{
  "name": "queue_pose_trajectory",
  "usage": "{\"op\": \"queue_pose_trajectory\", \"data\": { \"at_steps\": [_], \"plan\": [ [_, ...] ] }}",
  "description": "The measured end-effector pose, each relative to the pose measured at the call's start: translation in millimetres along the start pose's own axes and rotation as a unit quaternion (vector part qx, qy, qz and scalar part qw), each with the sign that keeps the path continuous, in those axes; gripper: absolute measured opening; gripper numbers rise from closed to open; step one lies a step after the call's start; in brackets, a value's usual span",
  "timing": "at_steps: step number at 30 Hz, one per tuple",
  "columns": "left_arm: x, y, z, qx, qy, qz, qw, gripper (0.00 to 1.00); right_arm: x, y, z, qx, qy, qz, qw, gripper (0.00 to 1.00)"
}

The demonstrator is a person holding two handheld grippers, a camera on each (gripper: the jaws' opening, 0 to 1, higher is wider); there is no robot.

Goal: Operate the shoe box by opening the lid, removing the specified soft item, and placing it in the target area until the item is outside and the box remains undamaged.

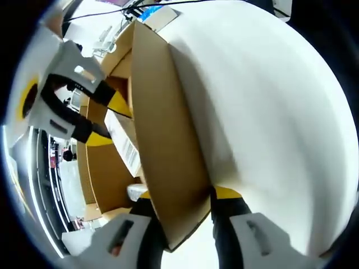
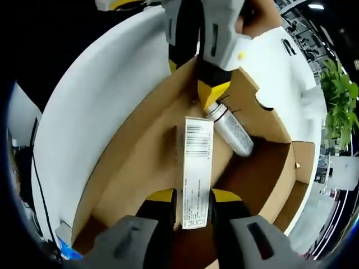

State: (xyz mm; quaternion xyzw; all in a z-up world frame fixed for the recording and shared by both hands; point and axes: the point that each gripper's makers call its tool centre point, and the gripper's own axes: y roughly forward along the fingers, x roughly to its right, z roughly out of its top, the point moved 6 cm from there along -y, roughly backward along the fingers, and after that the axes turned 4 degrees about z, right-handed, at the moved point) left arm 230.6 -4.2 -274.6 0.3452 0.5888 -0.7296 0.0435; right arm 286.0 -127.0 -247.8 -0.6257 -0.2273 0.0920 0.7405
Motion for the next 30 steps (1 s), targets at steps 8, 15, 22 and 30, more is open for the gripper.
{"op": "queue_pose_trajectory", "data": {
  "at_steps": [8, 15, 22, 30],
  "plan": [
    [0.2, 0, 0.2, 0.001, 0.000, 0.000, 1.0000, 0.29, 6, 7, 6.7, 0.054, 0.035, -0.001, 0.9979, 0.23],
    [-0.2, 1, -0.1, 0.000, -0.001, 0.000, 1.0000, 0.29, 2, 7, -3.1, 0.066, 0.066, -0.009, 0.9956, 0.22],
    [0.2, 1, 0.6, -0.004, -0.003, 0.002, 1.0000, 0.29, -5, 5, -17.3, 0.086, 0.141, -0.042, 0.9854, 0.21],
    [-0.2, 2, 0.0, -0.006, -0.004, 0.001, 1.0000, 0.29, -23, 1, -36.3, 0.127, 0.232, -0.061, 0.9626, 0.21]
  ]
}}
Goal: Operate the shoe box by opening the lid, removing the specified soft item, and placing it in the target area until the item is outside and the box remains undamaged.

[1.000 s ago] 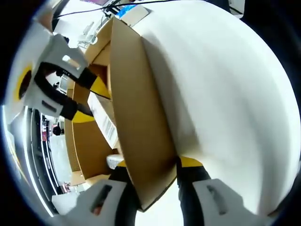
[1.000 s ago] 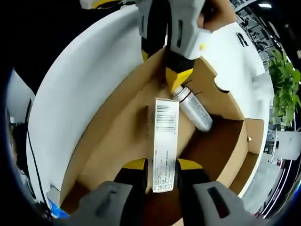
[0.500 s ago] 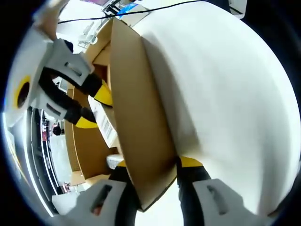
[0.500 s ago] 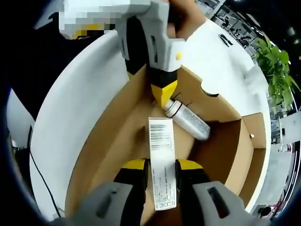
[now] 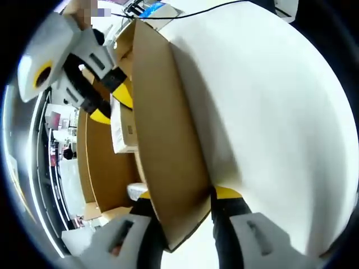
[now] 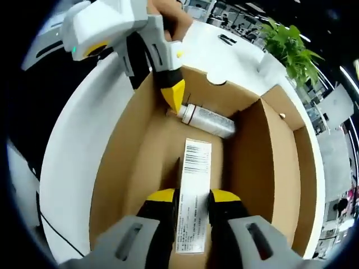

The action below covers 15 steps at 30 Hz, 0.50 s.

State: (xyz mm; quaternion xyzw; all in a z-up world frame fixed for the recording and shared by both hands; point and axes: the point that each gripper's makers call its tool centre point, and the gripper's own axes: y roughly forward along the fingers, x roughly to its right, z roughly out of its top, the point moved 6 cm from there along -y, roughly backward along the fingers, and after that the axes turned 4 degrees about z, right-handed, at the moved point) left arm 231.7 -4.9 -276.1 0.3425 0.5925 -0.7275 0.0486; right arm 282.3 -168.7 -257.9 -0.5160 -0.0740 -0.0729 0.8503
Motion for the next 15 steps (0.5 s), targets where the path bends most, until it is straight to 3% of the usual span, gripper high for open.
{"op": "queue_pose_trajectory", "data": {
  "at_steps": [11, 15],
  "plan": [
    [0.1, 0, -1.5, -0.007, -0.006, -0.002, 1.0000, 0.29, -5, -15, -33.6, 0.037, 0.090, -0.064, 0.9932, 0.21],
    [0.8, 0, -2.4, -0.006, -0.006, -0.006, 0.9999, 0.29, -7, -16, -38.0, 0.049, 0.089, -0.070, 0.9923, 0.21]
  ]
}}
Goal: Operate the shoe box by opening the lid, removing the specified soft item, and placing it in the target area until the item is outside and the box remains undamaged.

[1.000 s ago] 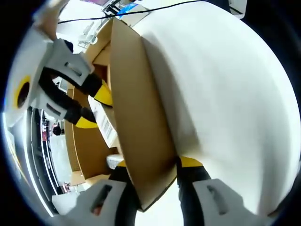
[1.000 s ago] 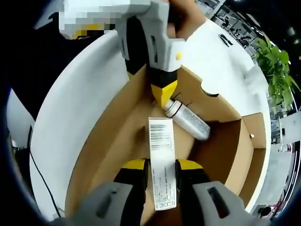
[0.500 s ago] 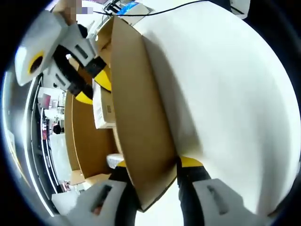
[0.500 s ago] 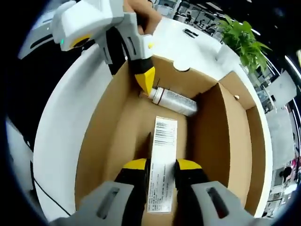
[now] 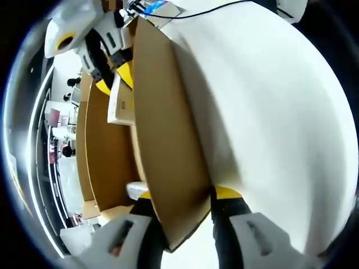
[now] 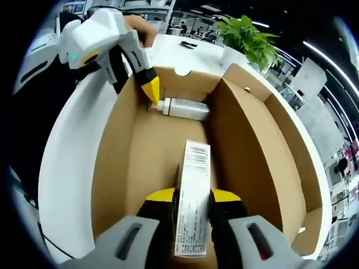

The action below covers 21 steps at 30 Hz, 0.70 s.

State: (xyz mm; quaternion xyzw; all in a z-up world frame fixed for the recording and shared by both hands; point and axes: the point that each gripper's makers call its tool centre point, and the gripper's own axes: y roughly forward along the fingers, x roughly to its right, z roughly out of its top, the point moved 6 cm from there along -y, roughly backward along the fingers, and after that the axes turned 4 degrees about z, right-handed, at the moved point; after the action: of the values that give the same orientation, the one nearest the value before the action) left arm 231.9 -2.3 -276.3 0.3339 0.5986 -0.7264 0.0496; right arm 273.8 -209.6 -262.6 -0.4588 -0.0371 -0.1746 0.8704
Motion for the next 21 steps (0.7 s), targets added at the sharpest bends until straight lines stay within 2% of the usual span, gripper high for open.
{"op": "queue_pose_trajectory", "data": {
  "at_steps": [3, 6, 7, 8, 11, 13, 16, 21],
  "plan": [
    [-1.8, -1, 0.0, 0.007, -0.001, -0.020, 0.9998, 0.27, 1, 0, -2.9, 0.019, 0.016, -0.005, 0.9997, 0.21],
    [-4.8, -1, 2.1, 0.029, 0.000, -0.039, 0.9988, 0.27, 2, 0, -4.1, 0.027, 0.021, -0.009, 0.9994, 0.22],
    [-5.5, -1, 2.6, 0.032, -0.001, -0.041, 0.9986, 0.27, 2, 0, -4.2, 0.021, 0.002, -0.022, 0.9995, 0.22],
    [-6.3, 0, 6.2, 0.049, -0.005, -0.060, 0.9970, 0.27, 2, -1, -3.5, 0.016, -0.029, -0.030, 0.9990, 0.22],
    [-11.8, 5, 18.3, 0.086, -0.038, -0.101, 0.9904, 0.29, -1, 0, -3.6, 0.019, -0.023, -0.033, 0.9990, 0.22],
    [-17.1, 8, 23.2, 0.090, -0.057, -0.107, 0.9884, 0.29, 0, 0, -4.5, 0.026, -0.021, -0.034, 0.9988, 0.23],
    [-22.9, 12, 32.7, 0.092, -0.056, -0.111, 0.9881, 0.27, 3, -1, -6.8, 0.032, -0.009, -0.035, 0.9988, 0.23],
    [-28.9, 11, 49.2, 0.109, -0.063, -0.131, 0.9832, 0.19, 3, -1, -8.6, 0.043, 0.002, -0.037, 0.9984, 0.23]
  ]
}}
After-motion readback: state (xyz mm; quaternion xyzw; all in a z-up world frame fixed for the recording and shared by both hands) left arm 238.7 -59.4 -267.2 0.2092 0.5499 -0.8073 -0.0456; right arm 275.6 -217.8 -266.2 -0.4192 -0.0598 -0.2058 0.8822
